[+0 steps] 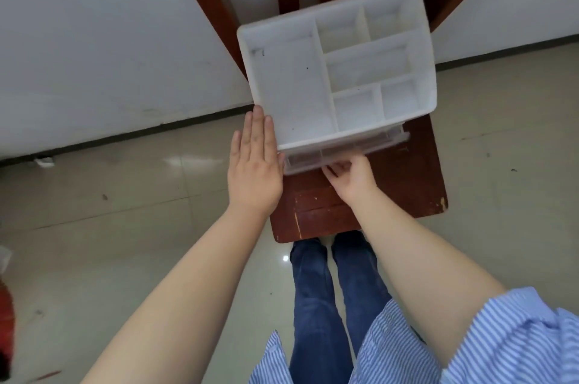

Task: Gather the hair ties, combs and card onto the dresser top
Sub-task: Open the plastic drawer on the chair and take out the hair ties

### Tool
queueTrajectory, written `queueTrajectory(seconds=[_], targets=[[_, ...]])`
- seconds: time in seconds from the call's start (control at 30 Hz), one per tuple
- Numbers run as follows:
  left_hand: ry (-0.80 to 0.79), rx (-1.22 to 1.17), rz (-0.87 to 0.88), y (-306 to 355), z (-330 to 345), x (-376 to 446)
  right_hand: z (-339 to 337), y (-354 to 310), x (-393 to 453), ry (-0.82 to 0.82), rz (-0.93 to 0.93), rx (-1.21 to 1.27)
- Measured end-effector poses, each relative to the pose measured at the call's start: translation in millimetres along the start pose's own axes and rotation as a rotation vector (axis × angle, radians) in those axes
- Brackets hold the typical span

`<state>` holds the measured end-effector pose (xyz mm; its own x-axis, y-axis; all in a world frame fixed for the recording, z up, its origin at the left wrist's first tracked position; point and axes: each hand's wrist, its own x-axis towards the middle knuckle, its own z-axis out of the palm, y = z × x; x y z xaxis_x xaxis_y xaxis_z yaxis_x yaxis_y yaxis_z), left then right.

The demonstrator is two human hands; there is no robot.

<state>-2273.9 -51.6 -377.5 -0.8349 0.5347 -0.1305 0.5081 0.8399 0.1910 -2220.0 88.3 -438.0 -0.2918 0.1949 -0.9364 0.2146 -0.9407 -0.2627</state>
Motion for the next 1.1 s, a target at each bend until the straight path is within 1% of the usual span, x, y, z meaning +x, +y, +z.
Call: queueTrajectory(seconds=[0.07, 0.2, 0.3, 0.43, 0.53, 0.57, 0.6, 0.63, 0.67, 0.7, 0.73, 0.77, 0.8, 0.87, 1.0, 1.1], targets=[[0.012, -0.051, -0.04, 5, 0, 0, -26, 8, -7, 0.029, 0.028, -0.041], [-0.025, -0.114, -0.137, 13, 1, -2, -56, 18, -19, 0.033, 0.067, -0.259], [-0.029, -0.101, -0.16, 16, 1, -1, -51, 11, -24, 0.015, 0.055, -0.402], [-0.057, -0.117, -0.168, 17, 0, 0, -32, -2, -26, -0.028, 0.0, -0.46], [-0.038, -0.133, -0.151, 17, -4, 0, 5, -13, -28, -0.166, -0.034, -0.322], [-0.026, -0.137, -0.142, 16, -4, 0, 17, -16, -28, -0.172, -0.03, -0.299], [-0.024, -0.139, -0.137, 16, -4, -1, 27, -17, -29, -0.134, -0.03, -0.312], [-0.032, -0.142, -0.136, 16, -5, -1, 33, -18, -30, -0.038, -0.06, -0.375], [-0.045, -0.144, -0.137, 16, -5, -1, 34, -18, -30, 0.094, -0.125, -0.445], [-0.055, -0.146, -0.138, 16, -5, -1, 34, -19, -32, 0.197, -0.202, -0.458], [-0.057, -0.148, -0.137, 16, -5, -2, 34, -20, -34, 0.228, -0.246, -0.415], [-0.054, -0.149, -0.135, 16, -5, -1, 34, -21, -37, 0.19, -0.226, -0.318], [-0.049, -0.151, -0.134, 16, -4, -1, 36, -23, -39, 0.135, -0.161, -0.192], [-0.058, -0.156, -0.137, 17, -3, -2, 37, -27, -42, 0.082, -0.05, -0.004], [-0.092, -0.159, -0.161, 19, -3, -1, 19, -26, -48, -0.049, -0.028, 0.044], [-0.107, -0.155, -0.165, 20, -5, 2, -19, -19, -60, -0.078, 0.01, -0.029]])
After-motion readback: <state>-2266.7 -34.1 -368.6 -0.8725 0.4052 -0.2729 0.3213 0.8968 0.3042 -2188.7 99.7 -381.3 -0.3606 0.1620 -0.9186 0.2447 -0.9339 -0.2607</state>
